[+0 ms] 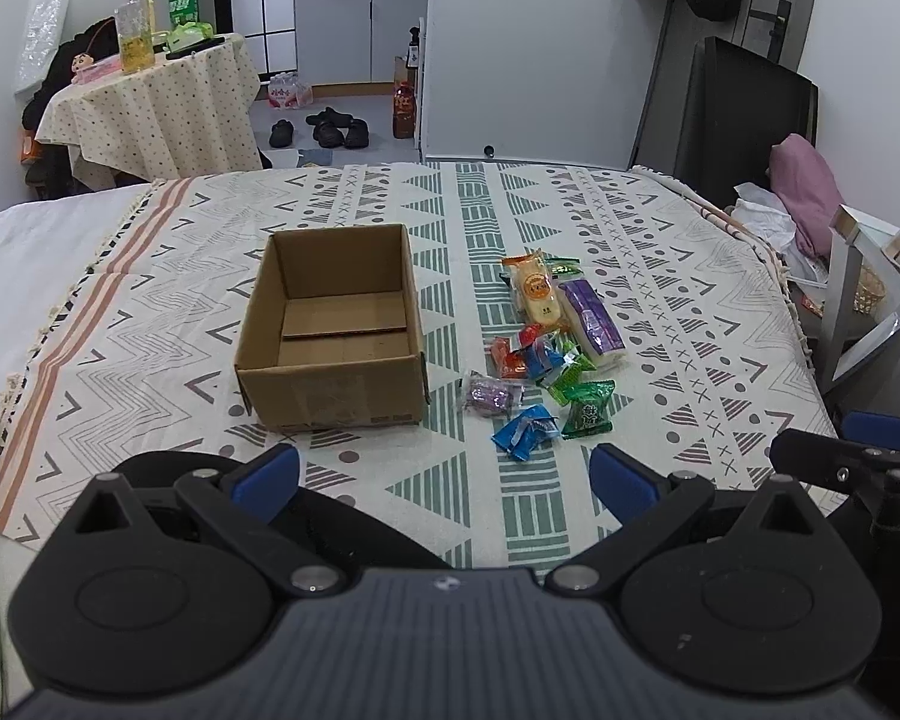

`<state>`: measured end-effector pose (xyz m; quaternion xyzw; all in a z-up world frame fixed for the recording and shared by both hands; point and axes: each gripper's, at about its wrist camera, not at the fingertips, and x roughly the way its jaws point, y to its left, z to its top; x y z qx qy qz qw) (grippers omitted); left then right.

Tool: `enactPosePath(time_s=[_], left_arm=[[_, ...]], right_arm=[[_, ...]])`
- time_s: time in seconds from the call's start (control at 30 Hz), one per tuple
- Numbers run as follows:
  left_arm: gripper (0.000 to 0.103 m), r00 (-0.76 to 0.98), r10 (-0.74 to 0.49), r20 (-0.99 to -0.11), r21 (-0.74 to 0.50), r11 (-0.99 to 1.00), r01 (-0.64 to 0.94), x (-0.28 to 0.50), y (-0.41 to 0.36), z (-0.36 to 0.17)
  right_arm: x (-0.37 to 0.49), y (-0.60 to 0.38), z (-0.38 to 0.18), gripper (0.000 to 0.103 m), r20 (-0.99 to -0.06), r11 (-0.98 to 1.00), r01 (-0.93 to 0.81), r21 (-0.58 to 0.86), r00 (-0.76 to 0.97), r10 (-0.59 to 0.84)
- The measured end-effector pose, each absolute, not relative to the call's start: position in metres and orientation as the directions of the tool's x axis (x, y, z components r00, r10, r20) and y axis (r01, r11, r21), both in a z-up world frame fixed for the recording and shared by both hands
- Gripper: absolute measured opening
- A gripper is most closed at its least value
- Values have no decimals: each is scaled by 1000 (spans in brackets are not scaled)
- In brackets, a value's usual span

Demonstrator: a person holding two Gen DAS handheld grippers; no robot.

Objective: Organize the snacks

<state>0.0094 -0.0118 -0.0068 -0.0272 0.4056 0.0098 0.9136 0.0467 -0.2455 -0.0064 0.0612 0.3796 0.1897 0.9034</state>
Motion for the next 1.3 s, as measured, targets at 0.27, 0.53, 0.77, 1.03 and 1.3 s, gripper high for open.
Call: enactPosePath(time_s=[0.27, 0.53, 0.77, 1.03, 1.3], left_arm=[[102, 649, -16, -761, -51, 998, -36, 32, -21, -20], [102, 631, -31, -775, -79, 996, -48, 56, -25, -34], [100, 605, -53, -794, -114, 992, -62, 80, -29, -52], [100, 574, -56, -817, -125, 989, -82, 105, -37, -74], [94, 543, -61, -838, -149, 982, -119, 125, -41, -98]], right_arm=[[62, -251, -17, 103, -665, 913, -305, 271, 626, 407], [88, -254, -32, 98, -679, 905, -297, 304, 599, 424], [113, -259, -45, 97, -697, 899, -284, 334, 567, 439], [136, -260, -64, 93, -720, 900, -257, 351, 540, 436], [160, -262, -81, 91, -729, 902, -227, 367, 531, 431]])
